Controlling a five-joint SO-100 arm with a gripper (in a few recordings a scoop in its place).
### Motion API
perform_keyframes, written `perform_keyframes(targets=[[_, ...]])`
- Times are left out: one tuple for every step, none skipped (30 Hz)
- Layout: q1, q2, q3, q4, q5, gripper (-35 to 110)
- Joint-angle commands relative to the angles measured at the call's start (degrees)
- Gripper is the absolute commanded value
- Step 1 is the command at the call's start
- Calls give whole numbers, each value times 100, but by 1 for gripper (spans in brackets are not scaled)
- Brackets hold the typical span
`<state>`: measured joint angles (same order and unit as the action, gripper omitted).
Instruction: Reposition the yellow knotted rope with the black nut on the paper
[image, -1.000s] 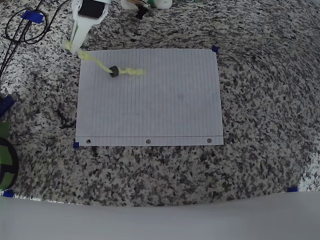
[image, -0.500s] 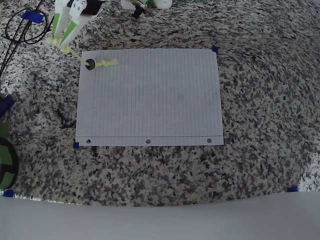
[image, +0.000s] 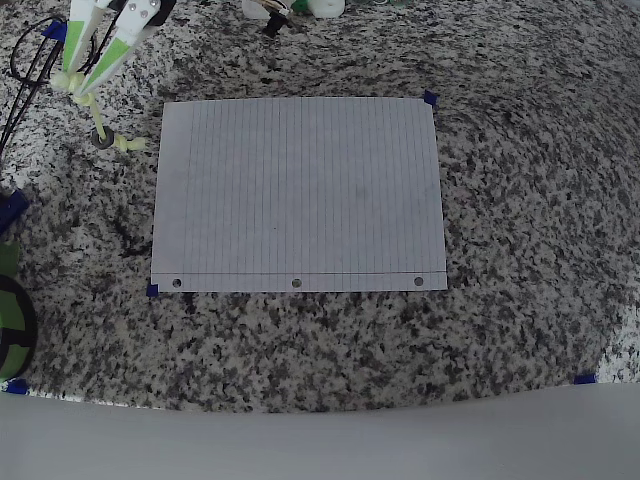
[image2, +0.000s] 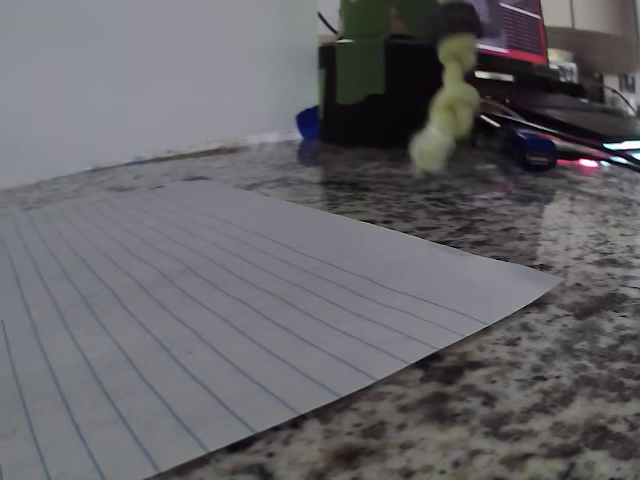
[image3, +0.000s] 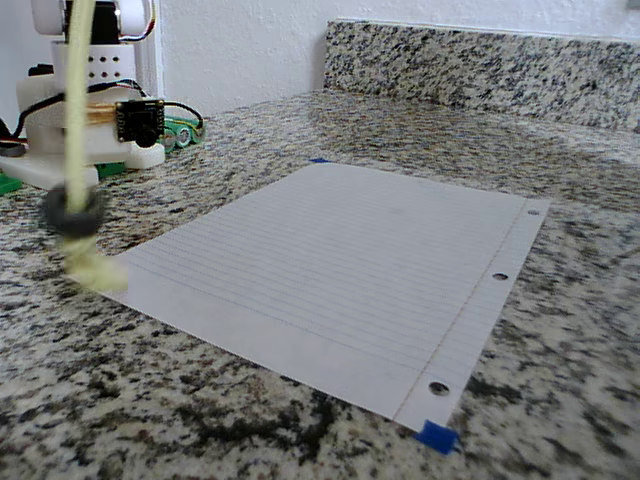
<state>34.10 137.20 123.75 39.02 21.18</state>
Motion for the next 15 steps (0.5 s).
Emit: perform_keyframes(targets=[[-26,-9,-360,9,492,0],[-18,-9,-343,26,703,0],[-9,-53,-334,44,914,0],[0,-70,-308,62,1116,0],[9,-62,-264,62,1239,0],[9,-26,-211,53,1318,0],[9,9,-158,35,1424,0],[18,62,-88,9,1521,0],[26,105,-26,-62,1573,0],[26,105,0,-123,1626,0],[26,105,9,-176,1731,0],[26,62,9,-246,1881,0],[18,18,18,-343,2065,0],[-9,-44,44,-475,2180,0],[-44,-114,53,-580,2312,0]])
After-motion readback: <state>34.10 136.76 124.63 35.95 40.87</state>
